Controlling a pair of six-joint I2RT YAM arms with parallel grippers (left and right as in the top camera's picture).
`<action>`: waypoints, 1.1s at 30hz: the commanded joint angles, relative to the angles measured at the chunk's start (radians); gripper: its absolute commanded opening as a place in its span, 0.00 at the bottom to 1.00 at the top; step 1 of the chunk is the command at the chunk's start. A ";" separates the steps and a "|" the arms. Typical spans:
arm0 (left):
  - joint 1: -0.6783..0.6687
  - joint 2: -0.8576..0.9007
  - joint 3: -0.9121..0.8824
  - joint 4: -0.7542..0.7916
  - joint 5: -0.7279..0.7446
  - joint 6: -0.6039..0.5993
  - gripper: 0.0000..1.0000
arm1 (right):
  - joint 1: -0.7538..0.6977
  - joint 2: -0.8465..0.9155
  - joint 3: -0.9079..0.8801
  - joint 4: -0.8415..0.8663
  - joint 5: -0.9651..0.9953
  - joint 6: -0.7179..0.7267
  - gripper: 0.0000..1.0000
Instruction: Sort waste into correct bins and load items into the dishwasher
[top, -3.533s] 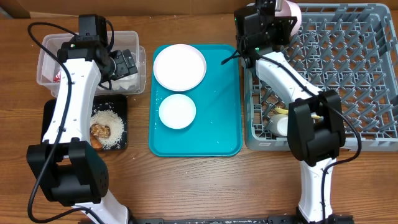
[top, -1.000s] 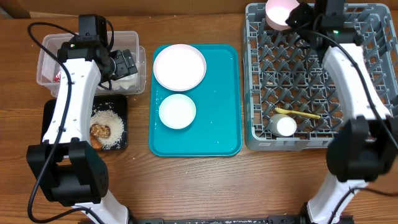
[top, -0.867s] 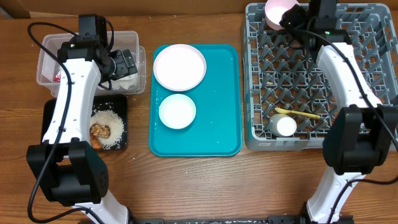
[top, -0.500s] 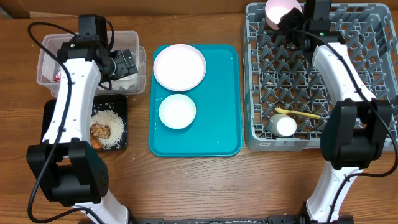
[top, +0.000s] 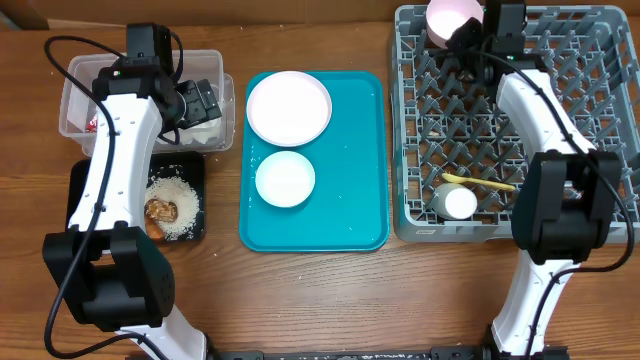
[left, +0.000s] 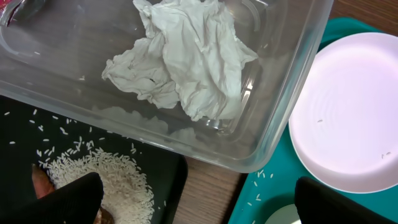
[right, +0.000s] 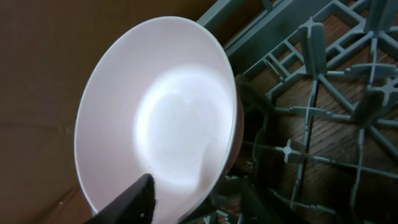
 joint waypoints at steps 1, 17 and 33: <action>0.004 -0.007 0.019 0.003 -0.012 0.017 1.00 | -0.011 0.004 0.004 0.009 0.017 0.006 0.37; 0.004 -0.007 0.019 0.003 -0.012 0.017 1.00 | -0.015 0.015 0.003 -0.010 0.017 0.005 0.04; 0.004 -0.007 0.019 0.003 -0.012 0.017 1.00 | -0.013 -0.040 0.004 -0.054 0.032 -0.135 0.04</action>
